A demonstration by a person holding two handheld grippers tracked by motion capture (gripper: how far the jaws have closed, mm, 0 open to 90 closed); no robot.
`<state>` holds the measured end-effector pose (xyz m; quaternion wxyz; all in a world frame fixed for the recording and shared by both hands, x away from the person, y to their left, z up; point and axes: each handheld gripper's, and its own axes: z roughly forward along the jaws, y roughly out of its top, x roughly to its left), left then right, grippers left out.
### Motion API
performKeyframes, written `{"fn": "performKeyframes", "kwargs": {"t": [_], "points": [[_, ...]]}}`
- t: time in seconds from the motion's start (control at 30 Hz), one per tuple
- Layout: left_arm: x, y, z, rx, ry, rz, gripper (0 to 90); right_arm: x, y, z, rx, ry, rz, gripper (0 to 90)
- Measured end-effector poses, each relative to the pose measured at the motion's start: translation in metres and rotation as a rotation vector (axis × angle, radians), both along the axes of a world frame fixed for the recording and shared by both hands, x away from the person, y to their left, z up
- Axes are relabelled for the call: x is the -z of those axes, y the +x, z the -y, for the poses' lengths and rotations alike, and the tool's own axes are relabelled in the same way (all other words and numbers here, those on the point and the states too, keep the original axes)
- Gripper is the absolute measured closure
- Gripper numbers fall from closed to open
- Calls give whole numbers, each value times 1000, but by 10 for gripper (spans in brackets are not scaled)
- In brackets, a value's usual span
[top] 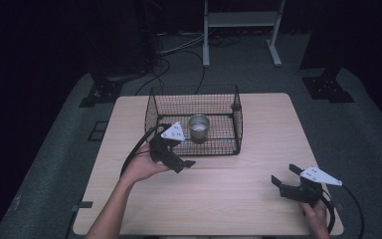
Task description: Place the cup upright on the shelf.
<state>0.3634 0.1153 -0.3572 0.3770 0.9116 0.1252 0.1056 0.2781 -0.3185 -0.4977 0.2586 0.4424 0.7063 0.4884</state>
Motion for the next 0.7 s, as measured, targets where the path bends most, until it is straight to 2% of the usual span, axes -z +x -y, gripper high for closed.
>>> {"fn": "performKeyframes", "kwargs": {"t": [0.3, 0.43, 0.6, 0.7], "points": [[9, -12, -7, 1, -11, -2, 61, 0, 0, 0, 0, -1, -2, 134], [20, -20, -13, -12, -44, -9, 61, 0, 0, -1, 1, -8, -2, 135], [29, -26, -15, -10, -43, -17, 61, 0, 0, -1, 2, -6, -3, 135], [34, -31, -18, -11, -61, -24, 61, 0, 0, -1, 3, -7, -3, 135]]}}
